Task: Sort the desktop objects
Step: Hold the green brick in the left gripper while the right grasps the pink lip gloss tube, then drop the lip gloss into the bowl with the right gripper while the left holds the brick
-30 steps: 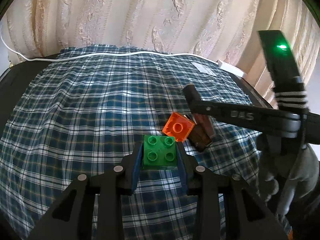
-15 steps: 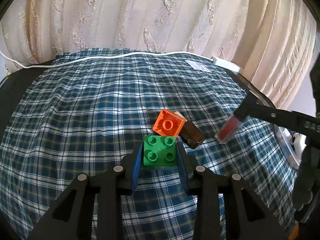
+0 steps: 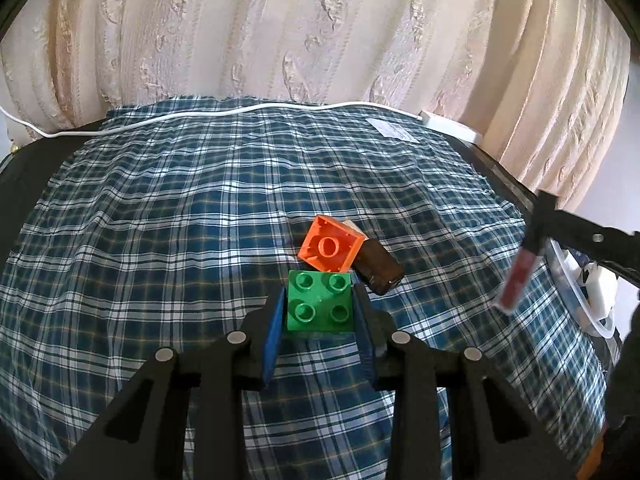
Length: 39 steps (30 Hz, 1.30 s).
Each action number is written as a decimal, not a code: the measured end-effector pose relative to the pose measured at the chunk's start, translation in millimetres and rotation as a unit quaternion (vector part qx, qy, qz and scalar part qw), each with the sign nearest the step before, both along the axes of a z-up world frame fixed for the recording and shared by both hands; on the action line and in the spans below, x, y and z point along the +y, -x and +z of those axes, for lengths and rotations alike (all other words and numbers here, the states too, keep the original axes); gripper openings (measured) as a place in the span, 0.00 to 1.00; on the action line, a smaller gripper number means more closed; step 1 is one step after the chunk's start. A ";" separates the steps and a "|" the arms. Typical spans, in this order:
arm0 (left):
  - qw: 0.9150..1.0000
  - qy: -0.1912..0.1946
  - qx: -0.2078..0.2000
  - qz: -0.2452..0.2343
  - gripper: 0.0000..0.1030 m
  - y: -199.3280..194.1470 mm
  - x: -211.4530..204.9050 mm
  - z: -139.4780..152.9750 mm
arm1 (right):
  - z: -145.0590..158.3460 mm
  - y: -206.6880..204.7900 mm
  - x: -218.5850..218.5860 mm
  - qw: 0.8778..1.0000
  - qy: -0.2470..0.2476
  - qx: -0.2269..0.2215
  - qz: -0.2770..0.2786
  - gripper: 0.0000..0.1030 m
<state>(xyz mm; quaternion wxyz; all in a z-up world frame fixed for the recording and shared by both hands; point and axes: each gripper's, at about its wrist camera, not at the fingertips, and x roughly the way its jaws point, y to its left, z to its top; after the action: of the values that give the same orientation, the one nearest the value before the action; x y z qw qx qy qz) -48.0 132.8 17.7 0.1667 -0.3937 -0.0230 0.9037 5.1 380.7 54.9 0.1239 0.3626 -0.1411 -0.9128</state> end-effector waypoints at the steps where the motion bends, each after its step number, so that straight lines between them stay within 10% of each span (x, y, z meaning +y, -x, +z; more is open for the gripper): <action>1: 1.000 0.001 0.001 0.000 0.35 -0.7 0.5 0.0 | 2.5 -5.9 3.4 1.000 0.000 0.003 -0.004 0.20; 14: 1.000 0.007 0.010 -0.016 0.35 -5.7 12.8 6.1 | 12.6 -87.3 75.2 0.998 -0.001 0.019 -0.055 0.16; 20: 0.999 0.012 0.018 -0.025 0.35 -13.4 16.0 15.9 | -31.4 -86.2 57.3 0.999 0.004 -0.044 -0.026 0.47; 39: 0.998 0.008 0.028 -0.058 0.35 -36.6 37.3 33.6 | -76.6 -81.7 1.4 0.992 -0.101 -0.065 0.022 0.24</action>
<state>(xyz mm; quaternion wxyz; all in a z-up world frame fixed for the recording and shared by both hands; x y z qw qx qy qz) -11.4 170.1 51.4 0.2168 -0.3697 0.0115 0.9034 86.8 382.1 -21.6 0.0975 0.4350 -0.0478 -0.8938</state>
